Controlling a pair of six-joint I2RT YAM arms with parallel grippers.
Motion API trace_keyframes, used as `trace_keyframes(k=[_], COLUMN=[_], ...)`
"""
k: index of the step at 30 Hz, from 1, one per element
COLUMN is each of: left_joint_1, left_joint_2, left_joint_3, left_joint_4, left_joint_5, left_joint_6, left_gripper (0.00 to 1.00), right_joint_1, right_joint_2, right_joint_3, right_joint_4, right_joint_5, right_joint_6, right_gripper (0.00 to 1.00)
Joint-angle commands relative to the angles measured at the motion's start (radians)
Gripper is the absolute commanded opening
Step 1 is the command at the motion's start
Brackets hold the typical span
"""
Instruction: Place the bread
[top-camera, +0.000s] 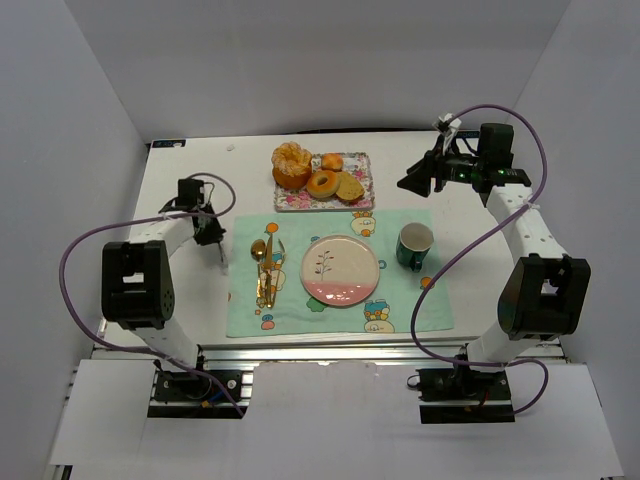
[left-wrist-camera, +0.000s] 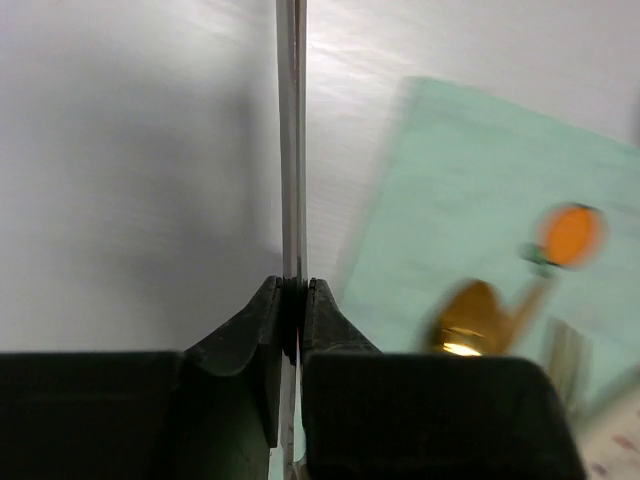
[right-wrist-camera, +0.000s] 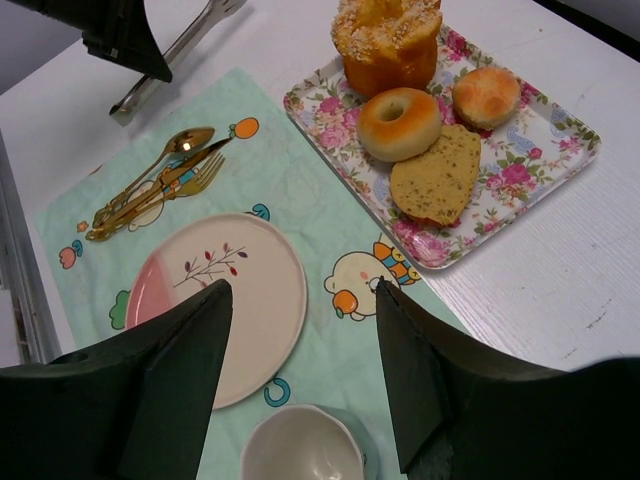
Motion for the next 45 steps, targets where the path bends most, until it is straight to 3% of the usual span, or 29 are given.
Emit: trace_keyframes(k=[1, 6, 13, 24, 31, 45], left_joint_1=[-0.109, -0.187, -0.193, -0.195, -0.195, -0.193], left_joint_2=[-0.116, -0.146, -0.153, -0.081, -0.045, 0.103], left_joint_3=[0.131, 0.179, 0.231, 0.374, 0.495, 0.616], left_joint_4=[-0.025, 0.000, -0.006, -0.059, -0.245, -0.300], left_joint_5=[0.175, 0.286, 0.350, 0.304, 0.192, 0.237], left_joint_6=[-0.009, -0.124, -0.184, -0.230, -0.253, -0.255], left_gripper=[0.15, 0.35, 0.48, 0.48, 0.48, 0.50], right_joint_1=[-0.003, -0.002, -0.003, -0.002, -0.003, -0.003], right_joint_2=[-0.011, -0.010, -0.008, -0.028, -0.030, -0.028], right_joint_3=[0.025, 0.027, 0.022, -0.010, -0.018, -0.024], right_joint_4=[0.038, 0.044, 0.051, 0.064, 0.074, 0.091], right_joint_5=[-0.034, -0.038, -0.046, -0.046, -0.049, -0.061], right_joint_6=[0.022, 0.033, 0.042, 0.044, 0.047, 0.062], right_gripper=[0.64, 0.64, 0.64, 0.64, 0.64, 0.64])
